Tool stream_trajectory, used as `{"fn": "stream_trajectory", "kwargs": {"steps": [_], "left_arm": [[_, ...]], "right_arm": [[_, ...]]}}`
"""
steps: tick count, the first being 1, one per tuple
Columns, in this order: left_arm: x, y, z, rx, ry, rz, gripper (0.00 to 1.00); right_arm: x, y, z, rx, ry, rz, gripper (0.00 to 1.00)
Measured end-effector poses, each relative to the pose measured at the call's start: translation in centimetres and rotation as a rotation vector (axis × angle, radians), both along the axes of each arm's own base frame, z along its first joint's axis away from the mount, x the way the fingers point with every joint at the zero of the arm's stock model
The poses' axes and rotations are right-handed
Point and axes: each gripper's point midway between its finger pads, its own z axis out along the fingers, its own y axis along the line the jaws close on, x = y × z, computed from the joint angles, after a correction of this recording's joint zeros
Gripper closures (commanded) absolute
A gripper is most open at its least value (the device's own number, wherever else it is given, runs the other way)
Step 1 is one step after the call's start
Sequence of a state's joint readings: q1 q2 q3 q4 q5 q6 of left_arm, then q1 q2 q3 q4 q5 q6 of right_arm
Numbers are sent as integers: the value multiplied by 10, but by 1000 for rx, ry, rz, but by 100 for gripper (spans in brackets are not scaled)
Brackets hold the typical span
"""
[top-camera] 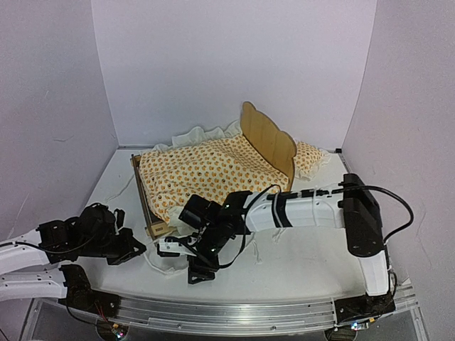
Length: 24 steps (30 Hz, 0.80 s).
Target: Set up the pet bed
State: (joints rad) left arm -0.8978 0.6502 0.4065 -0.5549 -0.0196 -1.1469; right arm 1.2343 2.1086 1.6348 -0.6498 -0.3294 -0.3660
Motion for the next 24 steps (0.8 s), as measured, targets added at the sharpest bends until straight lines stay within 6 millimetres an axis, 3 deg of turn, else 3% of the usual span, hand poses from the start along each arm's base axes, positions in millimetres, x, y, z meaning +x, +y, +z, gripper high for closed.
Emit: {"fn": "stream_trajectory", "kwargs": {"steps": [7, 9, 13, 20, 24], "left_arm": [[-7, 18, 0, 6, 20, 62, 100], [-8, 19, -4, 22, 32, 61, 100], [-11, 21, -20, 98, 73, 32, 100], [-13, 18, -27, 138, 79, -20, 100], [-13, 16, -28, 130, 77, -24, 100]], "right_arm": [[1, 11, -48, -58, -25, 145, 27], [2, 11, -60, -77, -29, 167, 34], [8, 22, -57, -57, -66, 184, 54], [13, 27, -63, -29, -67, 129, 52], [11, 22, -60, -24, -45, 102, 46]]}}
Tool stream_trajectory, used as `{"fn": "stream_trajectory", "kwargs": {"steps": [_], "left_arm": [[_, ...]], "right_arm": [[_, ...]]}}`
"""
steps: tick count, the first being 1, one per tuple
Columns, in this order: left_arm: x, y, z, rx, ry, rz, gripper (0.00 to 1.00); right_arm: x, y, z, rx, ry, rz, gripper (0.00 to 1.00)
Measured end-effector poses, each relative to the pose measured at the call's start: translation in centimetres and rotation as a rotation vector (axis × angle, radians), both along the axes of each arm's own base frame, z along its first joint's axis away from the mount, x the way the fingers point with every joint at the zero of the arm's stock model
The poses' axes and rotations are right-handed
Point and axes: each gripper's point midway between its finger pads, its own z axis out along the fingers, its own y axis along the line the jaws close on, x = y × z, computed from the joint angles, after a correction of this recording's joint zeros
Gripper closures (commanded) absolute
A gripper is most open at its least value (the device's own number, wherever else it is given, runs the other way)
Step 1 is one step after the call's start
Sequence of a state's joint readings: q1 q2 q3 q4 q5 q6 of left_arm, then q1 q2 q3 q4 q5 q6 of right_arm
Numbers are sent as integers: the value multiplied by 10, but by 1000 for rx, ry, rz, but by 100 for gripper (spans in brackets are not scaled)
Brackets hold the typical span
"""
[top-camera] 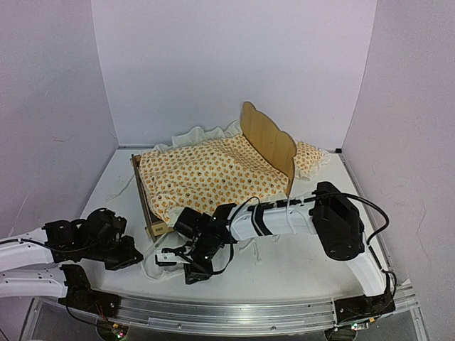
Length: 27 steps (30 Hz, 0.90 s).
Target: Set up the pet bed
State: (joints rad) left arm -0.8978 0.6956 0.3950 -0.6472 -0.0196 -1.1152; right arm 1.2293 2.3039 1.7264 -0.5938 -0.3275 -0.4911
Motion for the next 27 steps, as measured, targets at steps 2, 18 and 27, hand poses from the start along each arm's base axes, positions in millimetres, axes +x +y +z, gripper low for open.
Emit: {"fn": "stream_trajectory", "kwargs": {"steps": [2, 18, 27], "left_arm": [[-1, 1, -4, 10, 8, 1, 100], [-11, 1, -22, 26, 72, -25, 100], [-12, -2, -19, 10, 64, -50, 100]], "right_arm": [[0, -1, 2, 1, 5, -9, 41], [23, 9, 6, 45, -3, -70, 36], [27, 14, -2, 54, -9, -83, 84]]}}
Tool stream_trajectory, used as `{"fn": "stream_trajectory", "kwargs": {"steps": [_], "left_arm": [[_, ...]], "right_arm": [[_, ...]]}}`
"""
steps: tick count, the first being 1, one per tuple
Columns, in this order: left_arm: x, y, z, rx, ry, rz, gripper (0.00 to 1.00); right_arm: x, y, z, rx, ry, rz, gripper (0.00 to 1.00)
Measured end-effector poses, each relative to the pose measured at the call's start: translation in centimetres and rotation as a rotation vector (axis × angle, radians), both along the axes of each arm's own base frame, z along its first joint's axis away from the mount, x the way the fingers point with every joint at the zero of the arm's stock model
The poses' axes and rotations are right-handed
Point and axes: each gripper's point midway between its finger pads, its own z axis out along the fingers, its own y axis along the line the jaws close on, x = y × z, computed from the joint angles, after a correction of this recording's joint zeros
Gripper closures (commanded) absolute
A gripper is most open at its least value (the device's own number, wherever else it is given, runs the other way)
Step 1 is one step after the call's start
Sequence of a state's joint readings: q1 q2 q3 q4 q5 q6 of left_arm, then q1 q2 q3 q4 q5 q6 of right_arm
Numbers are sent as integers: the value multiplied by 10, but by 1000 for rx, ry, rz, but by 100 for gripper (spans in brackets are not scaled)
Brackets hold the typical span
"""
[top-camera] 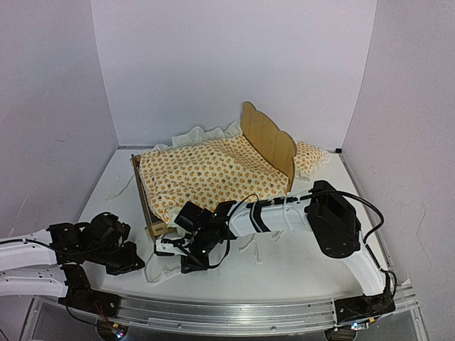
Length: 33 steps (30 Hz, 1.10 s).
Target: Set up the pet bed
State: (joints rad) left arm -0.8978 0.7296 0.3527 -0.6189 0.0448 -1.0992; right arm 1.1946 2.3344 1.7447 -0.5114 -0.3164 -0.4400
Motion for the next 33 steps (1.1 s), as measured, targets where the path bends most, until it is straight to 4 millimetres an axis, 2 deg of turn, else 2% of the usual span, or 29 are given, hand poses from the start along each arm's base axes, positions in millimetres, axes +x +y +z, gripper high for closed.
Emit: {"fn": "stream_trajectory", "kwargs": {"steps": [2, 7, 10, 12, 16, 17, 20, 23, 25, 27, 29, 33], "left_arm": [[-1, 0, 0, -1, 2, -5, 100], [0, -9, 1, -22, -7, -50, 100], [-2, -22, 2, -86, -11, -90, 100], [-5, -28, 0, -115, -5, -111, 100], [-13, -30, -9, -132, 7, -124, 100], [-14, -29, -12, -130, 12, -122, 100], [-14, -30, -13, -133, 16, -115, 100], [-13, -30, -13, -133, 13, -118, 100], [-13, -31, -11, -138, 2, -126, 100], [-12, -32, -6, -155, -15, -135, 100], [-12, -35, 0, -180, -31, -143, 100], [-12, -41, 17, -246, -73, -162, 100]], "right_arm": [[2, 0, -2, 0, -4, -14, 100], [9, -6, 1, -4, -6, -118, 100], [8, -15, 16, -5, 21, -204, 100], [11, -12, 41, 45, 36, -262, 100], [14, 8, 117, 241, 88, -345, 100], [15, 15, 143, 315, 112, -366, 100], [21, 38, 192, 477, 168, -402, 100], [30, 57, 216, 588, 212, -451, 100], [40, 74, 221, 648, 234, -496, 100], [53, 89, 212, 681, 243, -554, 100], [63, 98, 191, 678, 243, -610, 100], [78, 115, 132, 614, 233, -692, 100]]}}
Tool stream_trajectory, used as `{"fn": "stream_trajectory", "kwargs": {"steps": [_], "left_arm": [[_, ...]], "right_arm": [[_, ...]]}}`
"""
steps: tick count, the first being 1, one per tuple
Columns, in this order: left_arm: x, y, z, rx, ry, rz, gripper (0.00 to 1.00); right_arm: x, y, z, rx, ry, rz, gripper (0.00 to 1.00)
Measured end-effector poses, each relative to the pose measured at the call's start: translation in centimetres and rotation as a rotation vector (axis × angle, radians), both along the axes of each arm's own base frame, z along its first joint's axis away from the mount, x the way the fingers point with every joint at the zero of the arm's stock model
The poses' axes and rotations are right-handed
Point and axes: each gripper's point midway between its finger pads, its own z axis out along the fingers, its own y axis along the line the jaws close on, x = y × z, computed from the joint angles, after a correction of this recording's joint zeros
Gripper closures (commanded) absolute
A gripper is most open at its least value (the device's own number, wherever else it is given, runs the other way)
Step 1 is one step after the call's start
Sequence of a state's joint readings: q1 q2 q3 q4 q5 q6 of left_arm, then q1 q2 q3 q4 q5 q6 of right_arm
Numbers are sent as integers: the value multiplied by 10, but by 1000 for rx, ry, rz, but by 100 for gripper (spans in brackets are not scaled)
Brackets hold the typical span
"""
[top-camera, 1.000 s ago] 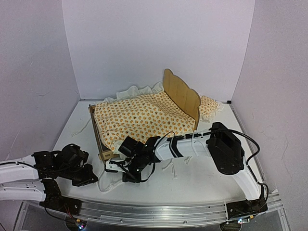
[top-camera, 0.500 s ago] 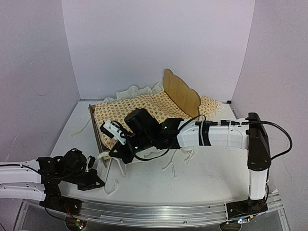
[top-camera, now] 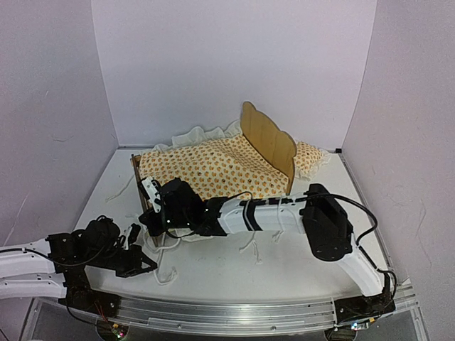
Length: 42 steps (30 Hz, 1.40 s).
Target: Set up the pet bed
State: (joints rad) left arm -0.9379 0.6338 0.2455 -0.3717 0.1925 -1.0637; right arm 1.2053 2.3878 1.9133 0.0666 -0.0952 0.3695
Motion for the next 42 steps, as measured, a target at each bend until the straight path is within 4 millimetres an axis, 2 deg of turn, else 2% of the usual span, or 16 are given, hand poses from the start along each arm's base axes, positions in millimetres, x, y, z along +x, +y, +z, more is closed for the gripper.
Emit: {"fn": "stream_trajectory", "kwargs": {"steps": [1, 3, 4, 7, 10, 12, 14, 17, 21, 24, 27, 29, 35, 37, 39, 42], "left_arm": [[0, -1, 3, -10, -6, -3, 100], [0, -3, 8, -34, -22, -13, 100], [0, -3, 9, -38, -25, -17, 100], [-1, -4, 11, -39, -35, -29, 100], [-2, -4, 9, -26, -39, -44, 100], [-2, -5, 8, -17, -38, -54, 100], [0, -7, 11, -12, -48, -65, 100], [2, -10, 20, -17, -78, -83, 100], [8, -16, 38, -42, -131, -94, 100], [15, -18, 51, -44, -177, -91, 100], [24, -18, 65, -32, -226, -72, 100], [30, -16, 72, -11, -254, -53, 100], [42, -8, 88, 51, -321, -21, 100], [43, -7, 90, 62, -334, -22, 100], [44, -6, 92, 71, -343, -22, 100], [44, -5, 92, 81, -348, -27, 100]], "right_arm": [[1, 2, -15, -27, 12, -4, 100], [1, 8, -18, -19, 12, -3, 99], [-2, 8, -20, -35, 19, 1, 92], [-12, 5, -27, -90, 50, 11, 85], [-25, -6, -41, -191, 103, 28, 76], [-34, -18, -49, -248, 129, 37, 64], [-44, -39, -54, -326, 153, 47, 52], [-52, -64, -41, -391, 156, 58, 41], [-55, -87, -1, -397, 116, 67, 40], [-60, -108, 24, -377, 90, 69, 45], [-63, -119, 28, -352, 83, 69, 55], [-63, -118, 15, -340, 84, 67, 58], [-69, -119, -52, -322, 23, 41, 56], [-73, -110, -73, -302, -28, 33, 57], [-72, -97, -93, -280, -74, 20, 66], [-70, -81, -120, -271, -127, 2, 70]]}}
